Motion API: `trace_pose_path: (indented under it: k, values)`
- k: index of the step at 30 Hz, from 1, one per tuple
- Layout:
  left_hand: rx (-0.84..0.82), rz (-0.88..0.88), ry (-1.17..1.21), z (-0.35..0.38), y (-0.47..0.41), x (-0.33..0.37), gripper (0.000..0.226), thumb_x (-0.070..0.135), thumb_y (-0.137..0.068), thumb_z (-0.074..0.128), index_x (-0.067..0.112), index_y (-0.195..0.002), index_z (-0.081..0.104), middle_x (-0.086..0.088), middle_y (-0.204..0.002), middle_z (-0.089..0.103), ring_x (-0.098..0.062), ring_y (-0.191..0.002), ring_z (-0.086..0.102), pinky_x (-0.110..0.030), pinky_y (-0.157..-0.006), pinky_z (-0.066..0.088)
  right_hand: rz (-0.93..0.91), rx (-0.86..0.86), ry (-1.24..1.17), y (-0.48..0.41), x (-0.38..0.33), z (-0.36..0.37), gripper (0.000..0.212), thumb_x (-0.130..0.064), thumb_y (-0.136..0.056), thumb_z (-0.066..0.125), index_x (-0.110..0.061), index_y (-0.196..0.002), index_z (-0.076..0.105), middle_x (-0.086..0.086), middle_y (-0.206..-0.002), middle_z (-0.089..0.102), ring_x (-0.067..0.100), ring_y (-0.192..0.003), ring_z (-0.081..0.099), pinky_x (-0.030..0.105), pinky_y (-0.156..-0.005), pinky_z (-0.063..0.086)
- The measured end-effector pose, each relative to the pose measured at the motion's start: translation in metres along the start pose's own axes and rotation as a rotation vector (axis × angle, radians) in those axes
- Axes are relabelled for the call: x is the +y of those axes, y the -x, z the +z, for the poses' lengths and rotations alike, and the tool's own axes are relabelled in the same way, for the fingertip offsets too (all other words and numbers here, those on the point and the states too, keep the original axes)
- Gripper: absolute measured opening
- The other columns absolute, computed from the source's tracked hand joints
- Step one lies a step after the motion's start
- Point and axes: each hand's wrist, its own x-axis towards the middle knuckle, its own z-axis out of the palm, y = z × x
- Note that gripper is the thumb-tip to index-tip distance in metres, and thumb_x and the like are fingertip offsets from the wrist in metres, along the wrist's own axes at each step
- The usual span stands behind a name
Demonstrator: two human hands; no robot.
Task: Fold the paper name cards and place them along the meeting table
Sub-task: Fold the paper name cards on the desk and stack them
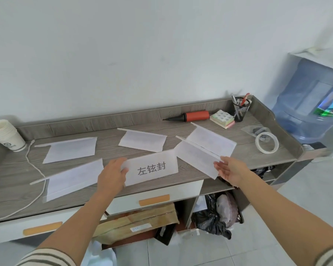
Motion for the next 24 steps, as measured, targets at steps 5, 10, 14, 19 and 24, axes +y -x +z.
trace_pose_path:
  k: [5, 10, 14, 19, 24]
  values:
    - [0.008, 0.004, 0.062, 0.001, 0.006, 0.0, 0.037, 0.019, -0.097, 0.048, 0.021, -0.134, 0.048, -0.007, -0.138, 0.052, -0.031, -0.115, 0.054, -0.042, -0.089, 0.044, -0.008, -0.064, -0.113, 0.021, 0.005, 0.002, 0.006, -0.005, -0.094, 0.053, -0.003, -0.089, 0.053, 0.011, -0.062, 0.072, 0.007, -0.038, 0.063, 0.013, -0.035, 0.046]
    - [0.011, 0.016, 0.095, 0.0, 0.007, -0.003, 0.037, 0.02, -0.097, 0.048, 0.023, -0.133, 0.049, -0.004, -0.138, 0.052, -0.029, -0.113, 0.057, -0.042, -0.09, 0.046, -0.198, -0.123, -0.057, 0.059, 0.003, -0.002, 0.006, -0.009, -0.095, 0.055, -0.007, -0.089, 0.057, 0.006, -0.066, 0.074, 0.004, -0.046, 0.065, 0.012, -0.036, 0.046]
    - [0.02, 0.032, 0.169, 0.0, 0.007, -0.002, 0.037, 0.016, -0.095, 0.051, 0.02, -0.132, 0.051, -0.008, -0.134, 0.054, -0.03, -0.106, 0.06, -0.041, -0.089, 0.048, -0.48, -0.182, 0.202, 0.078, -0.009, 0.018, 0.003, -0.012, -0.093, 0.059, -0.013, -0.094, 0.062, 0.006, -0.08, 0.073, 0.007, -0.056, 0.07, 0.014, -0.042, 0.047]
    - [-0.001, -0.041, 0.344, 0.004, 0.008, -0.003, 0.05, 0.012, -0.094, 0.053, 0.022, -0.142, 0.041, -0.001, -0.125, 0.053, -0.02, -0.093, 0.055, -0.034, -0.086, 0.047, -0.672, -0.297, 0.479, 0.077, -0.008, 0.064, 0.009, -0.008, -0.09, 0.063, -0.017, -0.086, 0.062, -0.005, -0.065, 0.075, 0.011, -0.056, 0.07, 0.016, -0.044, 0.044]
    - [0.036, -0.268, 0.754, 0.003, 0.015, -0.005, 0.046, 0.037, -0.096, 0.04, 0.03, -0.141, 0.04, 0.006, -0.13, 0.051, -0.019, -0.118, 0.052, -0.039, -0.1, 0.045, -0.674, -0.469, 0.664, 0.041, 0.016, 0.091, 0.008, -0.008, -0.092, 0.06, -0.014, -0.091, 0.065, -0.013, -0.067, 0.076, 0.004, -0.06, 0.07, 0.009, -0.048, 0.044]
